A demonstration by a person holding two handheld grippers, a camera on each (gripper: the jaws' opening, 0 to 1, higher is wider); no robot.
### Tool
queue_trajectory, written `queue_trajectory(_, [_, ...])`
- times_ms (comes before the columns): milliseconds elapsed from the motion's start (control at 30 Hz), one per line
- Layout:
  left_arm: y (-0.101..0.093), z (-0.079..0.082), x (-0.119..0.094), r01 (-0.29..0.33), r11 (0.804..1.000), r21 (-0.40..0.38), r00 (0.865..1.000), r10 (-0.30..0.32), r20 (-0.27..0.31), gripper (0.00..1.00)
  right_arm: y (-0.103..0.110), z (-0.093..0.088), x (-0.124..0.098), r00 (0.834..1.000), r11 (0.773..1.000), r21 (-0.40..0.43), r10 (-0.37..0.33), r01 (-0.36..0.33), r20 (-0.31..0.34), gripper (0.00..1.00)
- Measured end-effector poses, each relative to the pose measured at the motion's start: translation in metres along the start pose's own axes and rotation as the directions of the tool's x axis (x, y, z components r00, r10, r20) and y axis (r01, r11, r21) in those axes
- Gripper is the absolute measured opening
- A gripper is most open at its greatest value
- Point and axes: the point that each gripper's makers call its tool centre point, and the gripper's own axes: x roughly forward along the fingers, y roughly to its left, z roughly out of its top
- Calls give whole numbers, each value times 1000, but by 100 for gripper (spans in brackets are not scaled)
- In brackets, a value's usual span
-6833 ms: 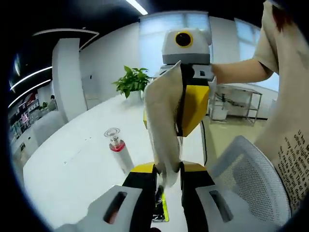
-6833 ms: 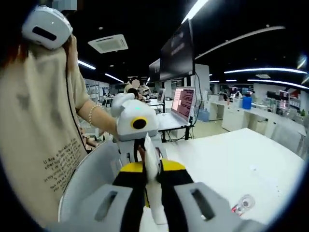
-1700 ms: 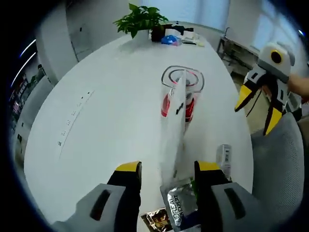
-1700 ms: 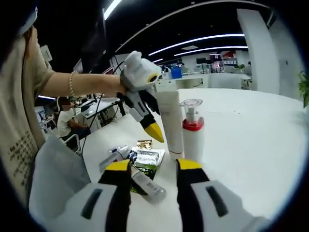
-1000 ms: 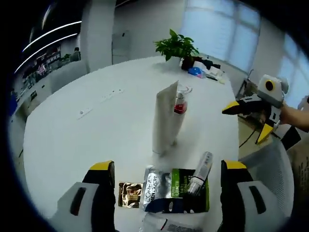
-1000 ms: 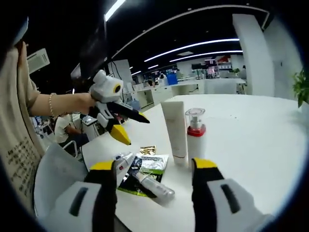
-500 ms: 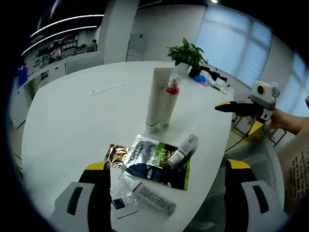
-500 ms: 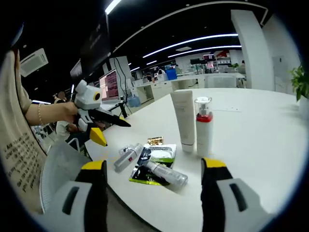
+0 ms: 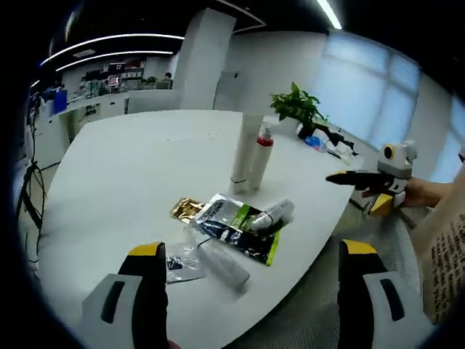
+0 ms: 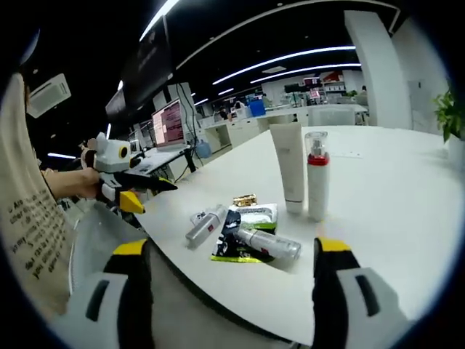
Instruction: Arrange the skincare products in the storage area until every visible bottle or jar stands upright without overlapping.
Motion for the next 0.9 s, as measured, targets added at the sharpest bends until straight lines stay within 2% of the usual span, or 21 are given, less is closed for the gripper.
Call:
queue_trajectory(133, [6, -11, -5, -54, 998, 30, 998, 54, -11, 97, -4, 0, 1, 1000, 1000, 1, -6, 6, 4, 92])
queue_trajectory(300, [13, -1, -6, -89, 995, 51, 995, 87, 51, 97, -2, -6, 2, 1000, 1000, -7, -10, 10, -13, 92])
queue_trajectory(367, [17, -11, -3, -104, 994, 41, 995, 104, 0, 97, -3, -6, 2, 1000, 1000, -4, -12, 12, -14, 92])
queue_trajectory(600, [15, -10, -2, -98, 994, 48, 995, 98, 8, 97, -4, -11, 4, 999, 1000, -10, 0, 0, -37, 91])
queue_trajectory(800, [13, -12, -2, -94, 994, 52, 996, 94, -4, 97, -6, -18, 10, 996, 999, -44, 11, -15, -92, 89])
queue_trajectory(900, [14, -13, -1, -99, 994, 54, 995, 100, -10, 97, -10, -25, 17, 983, 993, -110, 10, -30, -182, 85])
